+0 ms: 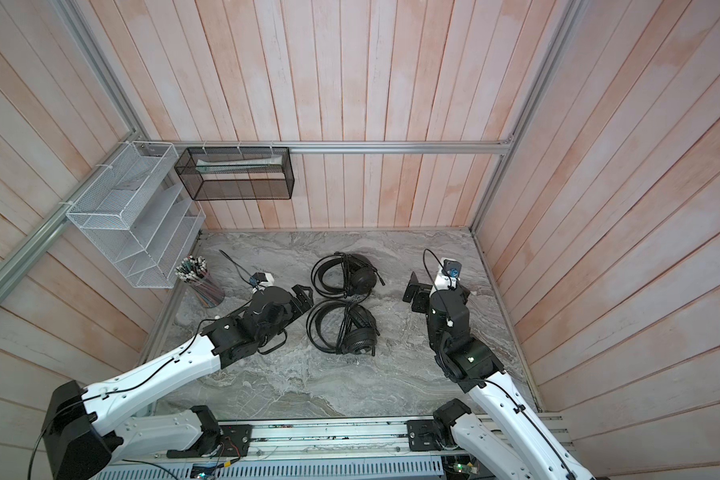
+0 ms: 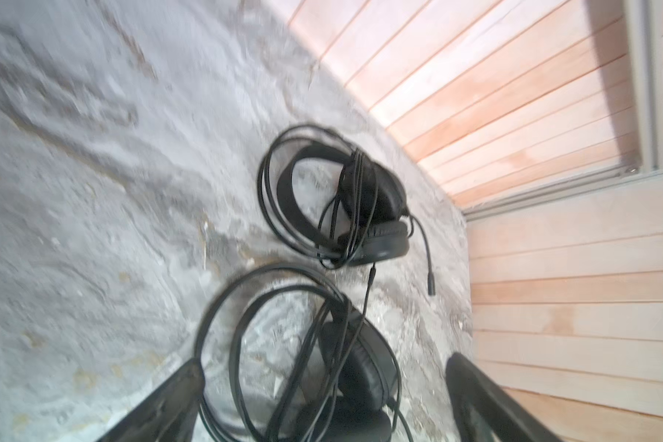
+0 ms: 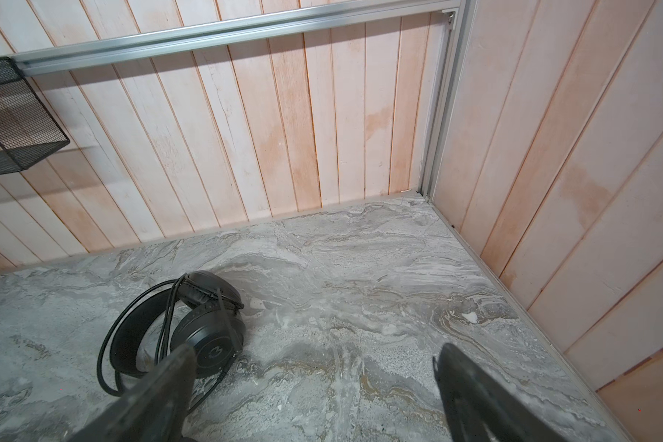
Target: Wrap the headphones
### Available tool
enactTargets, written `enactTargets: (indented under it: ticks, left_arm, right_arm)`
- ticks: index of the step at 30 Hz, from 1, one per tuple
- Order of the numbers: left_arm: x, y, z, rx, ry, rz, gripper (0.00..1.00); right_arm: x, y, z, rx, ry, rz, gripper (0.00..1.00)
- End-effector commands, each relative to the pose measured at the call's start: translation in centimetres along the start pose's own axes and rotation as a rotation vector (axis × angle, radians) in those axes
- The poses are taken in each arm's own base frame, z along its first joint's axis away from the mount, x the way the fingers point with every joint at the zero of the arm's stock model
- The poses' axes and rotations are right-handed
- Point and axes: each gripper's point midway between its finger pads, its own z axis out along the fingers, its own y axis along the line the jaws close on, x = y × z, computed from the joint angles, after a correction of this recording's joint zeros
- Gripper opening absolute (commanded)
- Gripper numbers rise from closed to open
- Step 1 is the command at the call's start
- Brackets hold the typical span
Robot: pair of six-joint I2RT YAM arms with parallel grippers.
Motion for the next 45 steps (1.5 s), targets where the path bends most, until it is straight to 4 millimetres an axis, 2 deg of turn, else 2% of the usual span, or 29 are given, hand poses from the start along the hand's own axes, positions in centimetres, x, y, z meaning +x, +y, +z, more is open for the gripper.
enactTargets:
  ticks: [1,6,7,9,12,14,17,21,24,26,31,35,42,45]
  left_arm:
    - [-4.6,4.4,-0.9,-0.151,-0.192,0.158,0.99]
    - [-11.5,11.5,-4.1,-0.292,-0.438,0.184,0.99]
    - [-12.2,12.7,-5.0,-0.304,-0.489,0.183,0.99]
    - [-13.5,13.6,-6.5,-0.311,-0.591,0.233,0.99]
    - [-14.5,15.3,-8.0,-0.389,-0.707,0.268,0.98]
    - [-14.8,16.9,-8.4,-0.445,-0.707,0.196,0.99]
    - [-15.0,17.1,-8.3,-0.454,-0.708,0.223,0.99]
    - [-15.8,19.1,-6.9,-0.531,-0.720,0.281,0.99]
    - [-16.0,19.5,-4.8,-0.490,-0.666,0.301,0.98]
    - [-16.4,19.7,-4.1,-0.522,-0.663,0.352,0.99]
    - [-17.0,22.5,-3.2,-0.559,-0.690,0.324,0.99]
    - [-16.7,23.1,-1.2,-0.547,-0.644,0.421,0.99]
    - [-16.1,23.2,0.5,-0.487,-0.669,0.501,0.99]
    - [-15.5,24.2,1.3,-0.464,-0.641,0.499,0.99]
  right_arm:
    - [0.4,-1.4,0.9,0.106,-0.018,0.056,0.99]
    - [1.3,-2.9,2.5,0.221,-0.131,0.048,0.99]
    - [1.4,-3.3,3.0,0.246,-0.160,0.045,0.99]
    - [2.0,-4.3,4.2,0.313,-0.162,0.066,1.00]
    - [3.9,-6.4,6.4,0.391,-0.162,0.069,0.99]
    - [5.6,-7.9,8.0,0.440,-0.128,0.081,0.99]
    - [7.8,-10.1,9.7,0.511,-0.092,0.060,0.99]
    - [11.0,-13.0,10.7,0.559,-0.066,0.004,0.99]
    - [12.9,-13.6,11.2,0.568,-0.041,0.004,0.99]
    - [13.1,-13.0,11.3,0.519,-0.045,-0.006,0.99]
    - [12.5,-13.2,11.0,0.521,-0.086,-0.023,0.99]
    - [12.2,-13.4,10.4,0.531,-0.111,-0.017,0.98]
    - [12.1,-13.5,10.2,0.527,-0.121,-0.012,0.98]
    - [12.1,-13.4,10.1,0.526,-0.123,-0.011,0.98]
